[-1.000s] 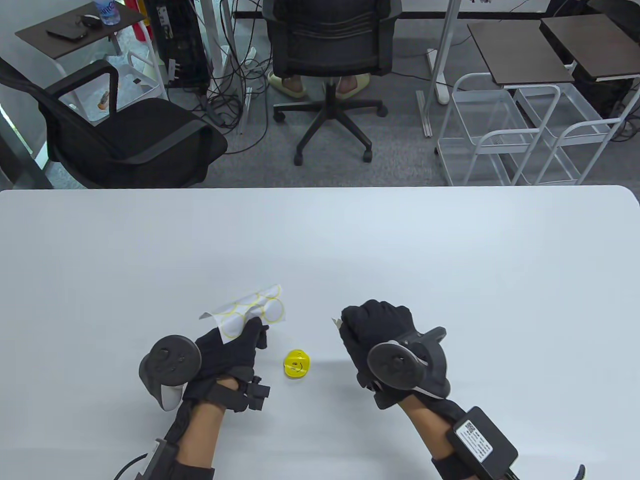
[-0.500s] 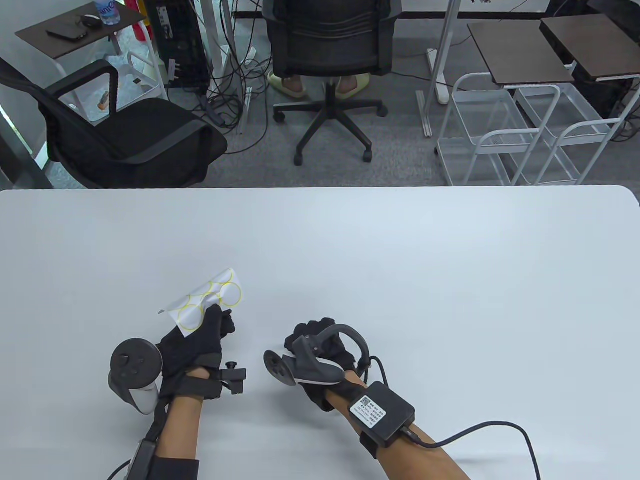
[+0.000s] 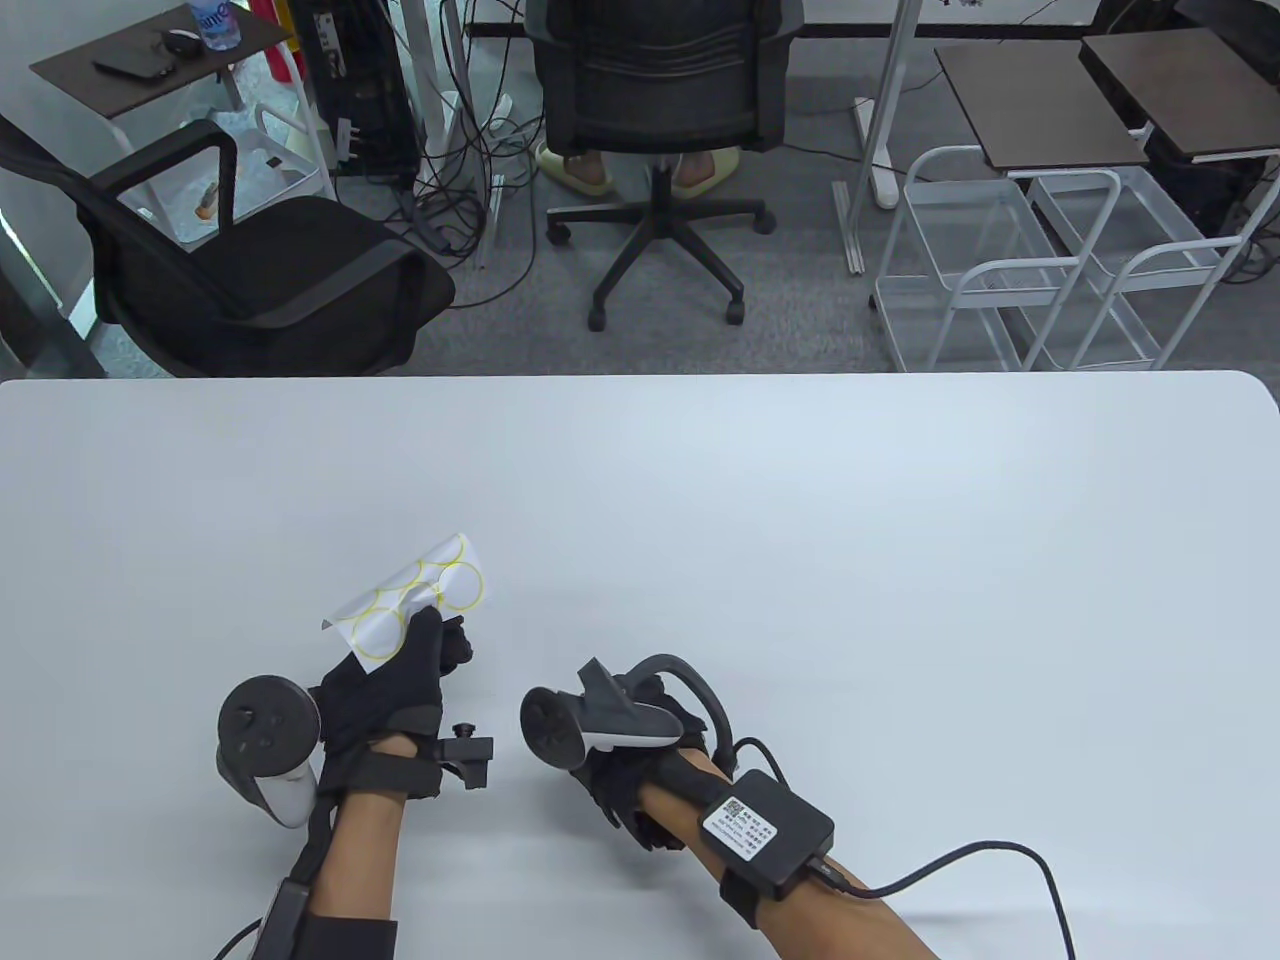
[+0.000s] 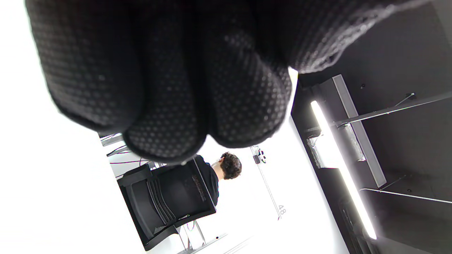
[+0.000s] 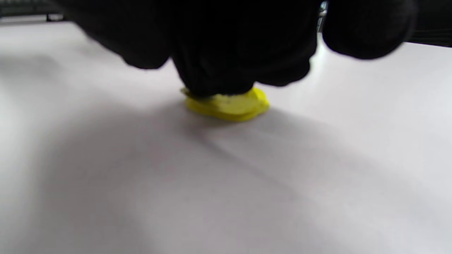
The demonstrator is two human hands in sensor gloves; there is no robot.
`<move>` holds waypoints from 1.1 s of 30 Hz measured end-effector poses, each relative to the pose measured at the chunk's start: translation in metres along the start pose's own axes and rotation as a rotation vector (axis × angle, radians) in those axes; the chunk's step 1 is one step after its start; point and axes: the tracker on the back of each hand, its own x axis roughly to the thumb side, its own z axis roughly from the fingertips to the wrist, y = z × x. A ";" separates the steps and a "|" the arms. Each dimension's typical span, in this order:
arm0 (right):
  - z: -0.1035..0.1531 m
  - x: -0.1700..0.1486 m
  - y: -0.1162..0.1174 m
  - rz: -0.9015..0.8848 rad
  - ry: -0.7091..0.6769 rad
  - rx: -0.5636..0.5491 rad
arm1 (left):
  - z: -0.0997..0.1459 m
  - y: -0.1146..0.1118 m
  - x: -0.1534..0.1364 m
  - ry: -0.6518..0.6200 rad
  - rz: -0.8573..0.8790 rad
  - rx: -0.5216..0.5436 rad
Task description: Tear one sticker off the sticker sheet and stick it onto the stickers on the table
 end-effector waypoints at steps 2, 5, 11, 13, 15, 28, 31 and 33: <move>0.010 -0.011 -0.015 -0.065 0.002 -0.130 | 0.000 0.000 0.000 -0.001 -0.001 -0.004; 0.028 -0.028 -0.041 -0.167 0.002 -0.274 | 0.000 -0.002 0.000 0.001 -0.011 -0.021; 0.078 -0.063 -0.095 -0.272 0.044 -0.580 | -0.001 -0.009 -0.001 0.001 -0.046 -0.067; 0.094 -0.074 -0.103 -0.297 0.055 -0.649 | 0.000 -0.010 -0.001 -0.002 -0.054 -0.075; 0.112 -0.087 -0.106 -0.311 0.077 -0.719 | 0.000 -0.011 -0.001 -0.002 -0.059 -0.084; 0.166 -0.157 -0.065 -0.399 0.269 -0.807 | 0.001 -0.035 -0.018 0.115 -0.179 -0.278; 0.167 -0.162 -0.059 -0.403 0.281 -0.787 | -0.005 -0.044 -0.028 0.227 -0.166 -0.315; 0.169 -0.164 -0.058 -0.400 0.288 -0.781 | -0.012 -0.051 -0.030 0.273 -0.188 -0.339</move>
